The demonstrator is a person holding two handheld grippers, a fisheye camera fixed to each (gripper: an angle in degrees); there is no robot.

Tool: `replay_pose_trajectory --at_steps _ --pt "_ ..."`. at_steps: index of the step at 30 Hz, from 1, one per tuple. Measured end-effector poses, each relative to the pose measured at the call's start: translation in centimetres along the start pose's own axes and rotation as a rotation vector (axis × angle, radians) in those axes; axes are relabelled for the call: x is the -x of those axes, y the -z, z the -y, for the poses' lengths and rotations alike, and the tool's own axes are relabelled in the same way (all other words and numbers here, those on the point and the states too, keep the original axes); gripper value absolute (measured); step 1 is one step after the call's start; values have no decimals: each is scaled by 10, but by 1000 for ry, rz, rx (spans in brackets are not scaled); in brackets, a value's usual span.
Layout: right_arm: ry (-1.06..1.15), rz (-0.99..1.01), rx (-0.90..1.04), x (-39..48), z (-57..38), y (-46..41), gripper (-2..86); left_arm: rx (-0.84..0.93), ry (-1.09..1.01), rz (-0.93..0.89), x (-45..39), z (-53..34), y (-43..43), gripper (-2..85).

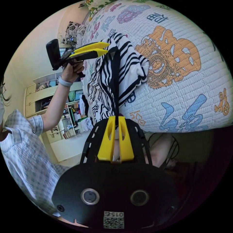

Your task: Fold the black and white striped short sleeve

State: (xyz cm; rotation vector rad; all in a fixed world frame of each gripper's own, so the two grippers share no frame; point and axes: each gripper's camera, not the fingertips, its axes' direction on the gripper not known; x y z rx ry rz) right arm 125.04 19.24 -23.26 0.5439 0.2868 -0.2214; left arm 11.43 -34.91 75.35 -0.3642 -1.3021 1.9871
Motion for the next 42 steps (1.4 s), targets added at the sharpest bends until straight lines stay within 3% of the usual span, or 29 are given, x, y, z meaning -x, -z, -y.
replay_pose_trajectory --at_steps 6,13,19,23,29,32,37,42 --pt "34 46 15 -10 -35 11 6 147 -350 -78 -33 53 9 125" --pt "36 37 70 -23 -82 16 6 473 -798 -121 -98 156 -28 95" --pt "41 44 74 -26 -122 21 6 716 -992 -117 -149 189 -86 85" --pt "26 68 64 -30 -150 23 6 784 -1031 -120 -167 187 -91 60" --pt "1 49 24 -23 -204 31 6 665 -846 -200 -165 186 -40 3" --pt "-8 12 -24 -11 -236 39 6 427 -661 -231 -160 163 32 -1" --pt "1 -42 -242 37 -302 83 6 -37 -327 -125 -197 37 191 -3" --pt "170 -116 -321 134 -358 114 6 -296 -48 -28 -284 -105 297 -4"
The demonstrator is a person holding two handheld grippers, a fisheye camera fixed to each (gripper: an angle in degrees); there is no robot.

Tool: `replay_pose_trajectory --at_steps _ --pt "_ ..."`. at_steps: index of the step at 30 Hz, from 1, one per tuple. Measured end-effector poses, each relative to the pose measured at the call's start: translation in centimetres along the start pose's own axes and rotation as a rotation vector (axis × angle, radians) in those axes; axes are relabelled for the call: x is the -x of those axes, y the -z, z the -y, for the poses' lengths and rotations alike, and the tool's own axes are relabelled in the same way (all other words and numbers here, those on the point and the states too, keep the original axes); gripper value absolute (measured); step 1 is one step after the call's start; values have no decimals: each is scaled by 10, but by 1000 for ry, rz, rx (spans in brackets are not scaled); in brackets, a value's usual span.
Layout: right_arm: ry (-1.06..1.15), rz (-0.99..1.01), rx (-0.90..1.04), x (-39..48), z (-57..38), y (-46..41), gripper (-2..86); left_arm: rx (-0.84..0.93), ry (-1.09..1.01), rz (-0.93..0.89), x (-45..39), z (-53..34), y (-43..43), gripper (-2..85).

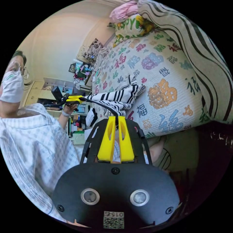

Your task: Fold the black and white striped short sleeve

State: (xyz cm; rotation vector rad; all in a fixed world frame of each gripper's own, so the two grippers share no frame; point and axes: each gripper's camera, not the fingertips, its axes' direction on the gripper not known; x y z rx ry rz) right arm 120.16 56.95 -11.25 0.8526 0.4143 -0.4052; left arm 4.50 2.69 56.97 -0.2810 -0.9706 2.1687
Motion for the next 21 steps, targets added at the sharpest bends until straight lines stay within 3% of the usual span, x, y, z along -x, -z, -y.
replay_pose_trajectory --at_steps 4,8,14,21 --pt "128 -66 47 90 -32 21 6 -163 198 67 -84 -76 83 -4" --pt "169 -53 18 148 -64 39 6 -292 259 117 -141 -115 150 -5" --pt "362 -83 -198 249 -108 105 6 -480 79 239 -222 -131 267 -6" --pt "655 -216 -483 360 -171 195 5 -610 -276 322 -311 -135 379 -6"
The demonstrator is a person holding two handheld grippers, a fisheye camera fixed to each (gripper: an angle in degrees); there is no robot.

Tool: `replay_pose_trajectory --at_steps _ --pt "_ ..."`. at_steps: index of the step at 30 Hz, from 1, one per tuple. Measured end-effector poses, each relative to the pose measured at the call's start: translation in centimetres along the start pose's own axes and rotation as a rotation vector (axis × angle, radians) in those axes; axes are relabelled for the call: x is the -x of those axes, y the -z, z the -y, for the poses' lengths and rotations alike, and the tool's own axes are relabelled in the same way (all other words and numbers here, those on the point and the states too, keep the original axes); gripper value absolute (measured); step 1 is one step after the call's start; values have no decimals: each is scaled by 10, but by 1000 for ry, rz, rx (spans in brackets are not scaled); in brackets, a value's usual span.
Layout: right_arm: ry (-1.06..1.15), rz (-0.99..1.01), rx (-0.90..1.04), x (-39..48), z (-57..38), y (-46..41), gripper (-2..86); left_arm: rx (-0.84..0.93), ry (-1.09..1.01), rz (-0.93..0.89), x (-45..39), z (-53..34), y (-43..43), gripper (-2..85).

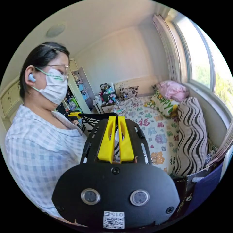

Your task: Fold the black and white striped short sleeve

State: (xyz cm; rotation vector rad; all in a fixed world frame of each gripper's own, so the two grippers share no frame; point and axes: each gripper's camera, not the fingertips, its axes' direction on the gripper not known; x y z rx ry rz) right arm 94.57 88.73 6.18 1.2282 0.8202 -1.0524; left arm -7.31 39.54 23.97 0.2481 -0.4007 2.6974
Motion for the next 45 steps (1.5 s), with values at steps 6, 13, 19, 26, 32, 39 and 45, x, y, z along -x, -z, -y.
replay_pose_trajectory --at_steps 6,13,19,26,32,39,45 --pt "152 -119 -6 17 38 16 4 -33 26 -31 26 5 20 -6" --pt "104 0 84 -109 92 -74 2 94 102 108 132 -24 -40 -5" --pt "-2 67 285 -309 152 -294 12 241 328 283 345 -123 -180 4" --pt "-295 303 362 -460 118 -462 65 309 948 460 458 -322 -243 45" --pt "-520 288 700 -515 -50 -448 109 530 1380 266 319 -507 -222 112" --pt "-797 280 1006 -526 -146 -444 134 626 1605 233 253 -593 -201 112" --pt "-764 325 1109 -537 -130 -488 12 826 1477 137 290 -601 -202 10"
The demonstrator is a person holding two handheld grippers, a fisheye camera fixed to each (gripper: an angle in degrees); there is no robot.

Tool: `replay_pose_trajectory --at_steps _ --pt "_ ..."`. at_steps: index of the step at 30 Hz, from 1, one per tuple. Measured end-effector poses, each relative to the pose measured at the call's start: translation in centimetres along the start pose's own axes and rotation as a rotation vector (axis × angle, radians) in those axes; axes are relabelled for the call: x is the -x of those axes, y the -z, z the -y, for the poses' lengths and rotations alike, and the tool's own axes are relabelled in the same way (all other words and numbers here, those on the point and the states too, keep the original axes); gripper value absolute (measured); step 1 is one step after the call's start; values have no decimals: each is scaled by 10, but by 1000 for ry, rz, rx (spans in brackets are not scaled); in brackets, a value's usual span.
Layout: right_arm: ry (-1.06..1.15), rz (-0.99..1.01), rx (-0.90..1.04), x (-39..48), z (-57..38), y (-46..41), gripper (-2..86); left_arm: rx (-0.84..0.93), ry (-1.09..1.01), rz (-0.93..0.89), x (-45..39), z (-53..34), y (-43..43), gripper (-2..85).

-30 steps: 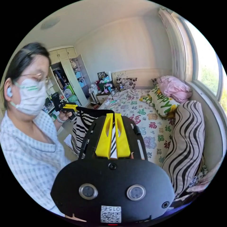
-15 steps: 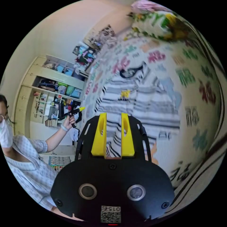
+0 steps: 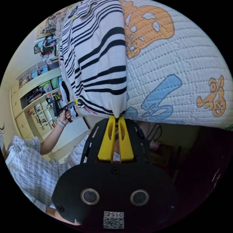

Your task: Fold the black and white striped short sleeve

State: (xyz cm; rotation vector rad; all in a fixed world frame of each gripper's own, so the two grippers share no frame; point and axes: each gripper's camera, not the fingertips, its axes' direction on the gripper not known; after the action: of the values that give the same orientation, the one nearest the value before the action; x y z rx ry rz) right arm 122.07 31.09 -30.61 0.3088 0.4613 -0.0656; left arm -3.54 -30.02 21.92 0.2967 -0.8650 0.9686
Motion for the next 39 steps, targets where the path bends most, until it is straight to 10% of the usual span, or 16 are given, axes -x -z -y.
replay_pose_trajectory --at_steps 21,33,39 --pt "-53 -99 43 24 49 75 58 62 130 68 81 -15 48 11" --pt "354 -437 -214 166 237 163 176 -391 152 -119 81 142 133 122" --pt "319 -621 -113 176 278 153 16 -454 244 -265 100 235 126 122"
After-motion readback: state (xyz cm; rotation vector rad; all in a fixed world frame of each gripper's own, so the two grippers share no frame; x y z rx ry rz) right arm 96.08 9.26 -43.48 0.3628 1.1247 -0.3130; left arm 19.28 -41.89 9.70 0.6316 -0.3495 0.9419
